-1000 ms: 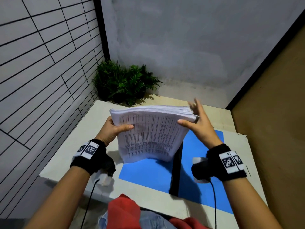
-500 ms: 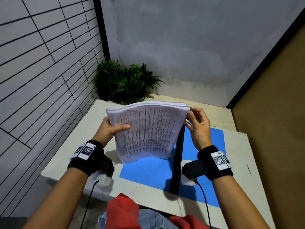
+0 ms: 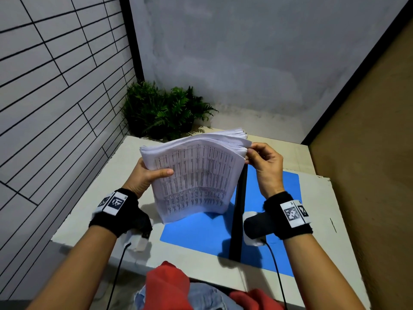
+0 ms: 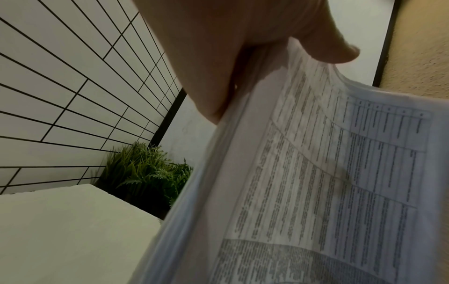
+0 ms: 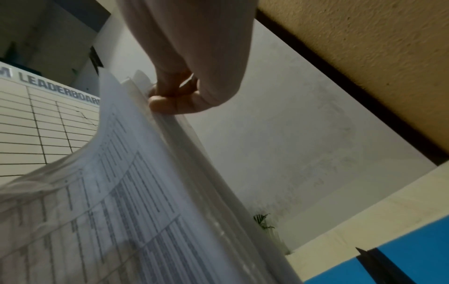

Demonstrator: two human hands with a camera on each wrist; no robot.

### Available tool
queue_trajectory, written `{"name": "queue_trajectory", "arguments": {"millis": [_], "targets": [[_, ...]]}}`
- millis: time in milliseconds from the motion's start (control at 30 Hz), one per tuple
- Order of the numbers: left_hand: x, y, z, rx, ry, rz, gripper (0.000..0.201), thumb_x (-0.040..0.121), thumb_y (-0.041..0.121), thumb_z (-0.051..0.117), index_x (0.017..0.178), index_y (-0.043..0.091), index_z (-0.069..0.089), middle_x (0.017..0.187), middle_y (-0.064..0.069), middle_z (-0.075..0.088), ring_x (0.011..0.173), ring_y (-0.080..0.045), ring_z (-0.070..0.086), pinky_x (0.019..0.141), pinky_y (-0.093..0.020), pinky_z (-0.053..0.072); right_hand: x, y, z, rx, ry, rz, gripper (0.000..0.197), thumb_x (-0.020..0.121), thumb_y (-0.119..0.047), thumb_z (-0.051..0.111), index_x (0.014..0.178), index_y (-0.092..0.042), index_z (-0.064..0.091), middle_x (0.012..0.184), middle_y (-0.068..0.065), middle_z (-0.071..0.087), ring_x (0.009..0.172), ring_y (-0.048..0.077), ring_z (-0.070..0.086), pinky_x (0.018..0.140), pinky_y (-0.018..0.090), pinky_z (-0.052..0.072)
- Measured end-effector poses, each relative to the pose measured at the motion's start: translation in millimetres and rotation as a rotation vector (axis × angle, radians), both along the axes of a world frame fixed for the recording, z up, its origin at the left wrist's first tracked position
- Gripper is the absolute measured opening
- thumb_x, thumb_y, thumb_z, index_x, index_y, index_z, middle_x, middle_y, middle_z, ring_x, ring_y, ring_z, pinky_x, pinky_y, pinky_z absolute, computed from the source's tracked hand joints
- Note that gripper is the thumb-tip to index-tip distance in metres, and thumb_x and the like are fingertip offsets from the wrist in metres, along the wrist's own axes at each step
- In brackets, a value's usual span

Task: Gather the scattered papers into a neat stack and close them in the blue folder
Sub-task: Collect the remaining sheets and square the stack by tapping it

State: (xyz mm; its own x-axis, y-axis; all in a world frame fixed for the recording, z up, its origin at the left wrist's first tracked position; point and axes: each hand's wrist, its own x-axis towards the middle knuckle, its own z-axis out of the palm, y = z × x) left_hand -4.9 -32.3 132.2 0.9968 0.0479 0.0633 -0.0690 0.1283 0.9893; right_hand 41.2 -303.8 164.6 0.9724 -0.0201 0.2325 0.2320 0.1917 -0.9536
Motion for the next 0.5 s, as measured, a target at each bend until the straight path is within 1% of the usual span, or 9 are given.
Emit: {"name": "queue_trajectory", "arguments": {"millis": [67, 167, 233, 333, 400, 500], "targets": [[-0.5, 0.6, 0.8, 0.001, -0.008, -0.009, 0.061, 0.024, 0.051, 0.088, 0.082, 0.035, 0.074, 0.080, 0.015, 0.076, 0.081, -0.002, 0.069, 0.071, -0.018, 0.055, 2.0, -0.4, 0.1, -0.017, 0.004, 0.008, 0.039, 0.084, 0.012, 0.052, 0.067, -0.021, 0.067, 0.059, -0.014, 0.068, 0.052, 0.000, 0.059, 0.053, 0.014, 0.051], [-0.6, 0.5, 1.6, 0.003, -0.008, -0.019, 0.061, 0.025, 0.050, 0.088, 0.082, 0.035, 0.074, 0.080, 0.015, 0.076, 0.081, -0.002, 0.069, 0.071, -0.018, 0.055, 4.0, 2.2, -3.3, -0.196, 0.015, 0.029, 0.029, 0.083, 0.006, 0.058, 0.072, -0.020, 0.065, 0.064, -0.015, 0.067, 0.062, 0.002, 0.057, 0.056, 0.017, 0.049], [-0.1, 1.1, 1.1, 0.014, -0.002, -0.016, 0.062, 0.025, 0.050, 0.088, 0.083, 0.033, 0.074, 0.080, 0.014, 0.076, 0.081, -0.003, 0.069, 0.071, -0.019, 0.056, 7.0, 1.1, -3.2, -0.270, 0.023, 0.016, 0.029, 0.080, 0.006, 0.060, 0.072, -0.022, 0.063, 0.069, -0.013, 0.065, 0.067, 0.004, 0.053, 0.059, 0.018, 0.047], [-0.5, 2.3, 0.5, 0.033, 0.006, -0.006, 0.068, 0.025, 0.051, 0.088, 0.086, 0.026, 0.070, 0.081, 0.012, 0.076, 0.081, -0.005, 0.070, 0.072, -0.021, 0.056, 9.4, -4.9, -0.6, -0.288, -0.016, 0.008, 0.031, 0.078, 0.007, 0.062, 0.070, -0.023, 0.060, 0.065, -0.019, 0.064, 0.067, -0.001, 0.053, 0.067, 0.014, 0.048], [-0.8, 3.3, 0.8, 0.040, 0.010, -0.001, 0.073, 0.025, 0.051, 0.088, 0.089, 0.024, 0.067, 0.081, 0.012, 0.076, 0.081, -0.006, 0.070, 0.073, -0.021, 0.056, 9.7, -7.5, -1.2, -0.281, -0.027, 0.026, 0.033, 0.077, 0.011, 0.060, 0.071, -0.021, 0.058, 0.065, -0.022, 0.065, 0.066, -0.005, 0.054, 0.066, 0.011, 0.047], [-0.6, 2.7, 0.8, 0.048, 0.013, -0.003, 0.074, 0.026, 0.051, 0.087, 0.090, 0.023, 0.066, 0.081, 0.012, 0.076, 0.082, -0.006, 0.070, 0.075, -0.022, 0.057, 9.3, -6.5, -7.7, -0.290, -0.004, 0.041, 0.033, 0.077, 0.013, 0.060, 0.071, -0.019, 0.058, 0.063, -0.022, 0.066, 0.063, -0.008, 0.056, 0.065, 0.010, 0.048]]}}
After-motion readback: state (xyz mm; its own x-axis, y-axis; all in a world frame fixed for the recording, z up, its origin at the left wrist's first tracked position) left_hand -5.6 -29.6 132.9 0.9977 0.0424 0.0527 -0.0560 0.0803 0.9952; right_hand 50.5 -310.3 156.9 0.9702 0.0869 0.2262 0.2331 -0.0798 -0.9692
